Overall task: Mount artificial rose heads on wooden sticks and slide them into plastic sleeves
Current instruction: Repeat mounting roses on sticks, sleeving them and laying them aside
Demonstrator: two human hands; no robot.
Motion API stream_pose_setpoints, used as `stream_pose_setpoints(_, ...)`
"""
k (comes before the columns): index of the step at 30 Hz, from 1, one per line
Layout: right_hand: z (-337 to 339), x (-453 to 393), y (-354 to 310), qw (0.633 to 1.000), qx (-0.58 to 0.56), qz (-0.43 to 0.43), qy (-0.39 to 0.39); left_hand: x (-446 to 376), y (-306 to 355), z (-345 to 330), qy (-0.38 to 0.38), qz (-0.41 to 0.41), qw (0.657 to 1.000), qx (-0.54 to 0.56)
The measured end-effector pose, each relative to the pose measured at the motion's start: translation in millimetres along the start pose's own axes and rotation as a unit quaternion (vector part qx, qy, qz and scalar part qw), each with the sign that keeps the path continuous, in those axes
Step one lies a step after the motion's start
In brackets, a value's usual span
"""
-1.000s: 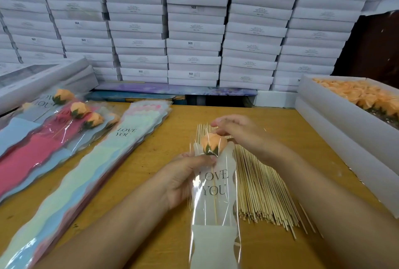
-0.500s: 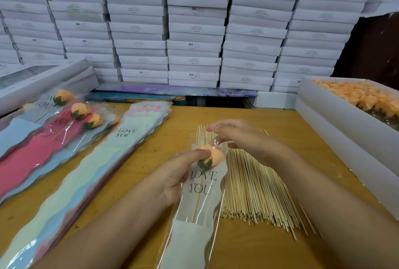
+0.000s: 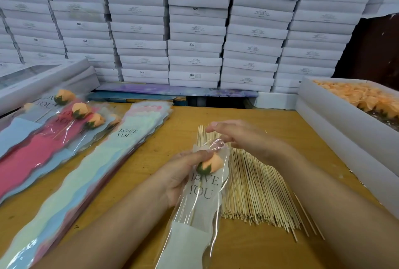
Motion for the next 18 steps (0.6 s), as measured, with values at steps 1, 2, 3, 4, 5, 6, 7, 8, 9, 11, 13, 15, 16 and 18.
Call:
stream_pose_setpoints(1, 0.1, 1.0, 0.1, 1.0, 0.004, 0.0, -0.013, 0.5, 0.2, -0.5, 0.001, -0.001, 1.0, 0.002)
stream_pose_setpoints(2, 0.6, 2.1, 0.0, 1.0, 0.007, 0.001, -0.022, 0.7, 0.4, -0.5, 0.003, -0.003, 1.0, 0.003)
stream_pose_setpoints(3, 1.4, 2.9, -0.1, 1.0, 0.009, 0.004, -0.024, 1.1, 0.8, -0.5, 0.006, -0.002, 1.0, 0.004)
stream_pose_setpoints(4, 2.5, 3.2, -0.4, 1.0, 0.007, 0.011, -0.012, 0.9, 1.1, -0.6, 0.006, 0.0, 1.0, 0.006)
stream_pose_setpoints(5, 4.2, 2.8, 0.5, 1.0, -0.001, 0.019, 0.016, 0.7, 1.0, 0.0, 0.006, 0.004, 1.0, 0.013)
stream_pose_setpoints(6, 6.2, 2.3, 2.9, 0.998, -0.013, 0.021, 0.059, 0.8, 1.2, 0.5, 0.004, 0.007, 1.0, 0.021)
stream_pose_setpoints(7, 7.4, 2.6, 6.8, 0.994, -0.029, 0.013, 0.102, 1.9, 1.7, 0.7, 0.0, 0.01, 1.0, 0.029)
stream_pose_setpoints(8, 6.5, 4.3, 10.2, 0.99, -0.049, -0.002, 0.131, 2.6, 2.5, 0.4, -0.003, 0.011, 0.999, 0.032)
stream_pose_setpoints(9, 3.5, 6.5, 14.0, 0.987, -0.073, -0.022, 0.139, 3.3, 3.1, 0.4, -0.002, 0.009, 0.999, 0.031)
stream_pose_setpoints(11, -6.0, 11.5, 21.9, 0.982, -0.138, -0.07, 0.112, 2.6, 3.9, 1.4, 0.008, 0.007, 1.0, 0.025)
stream_pose_setpoints(13, -17.2, 17.9, 25.6, 0.971, -0.205, -0.106, 0.06, 2.1, 3.8, 0.9, 0.004, 0.015, 0.999, 0.028)
stream_pose_setpoints(15, -28.7, 23.4, 26.5, 0.963, -0.239, -0.123, 0.017, 2.6, 4.3, -0.7, -0.005, 0.02, 0.999, 0.029)
stream_pose_setpoints(16, -33.9, 25.0, 26.6, 0.961, -0.246, -0.126, 0.004, 2.5, 4.7, -1.6, -0.008, 0.012, 1.0, 0.024)
stream_pose_setpoints(18, -40.7, 27.6, 27.3, 0.956, -0.263, -0.131, -0.001, 2.4, 4.8, -3.3, -0.009, -0.011, 1.0, 0.015)
Point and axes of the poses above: each hand's wrist, its own x-axis away from the middle knuckle, its own z-axis out of the back of the hand, y = z × x, the point moved 3 cm from there along -x, towards the middle knuckle, and after that the axes turned 2 degrees about x, right-handed, at the moved point
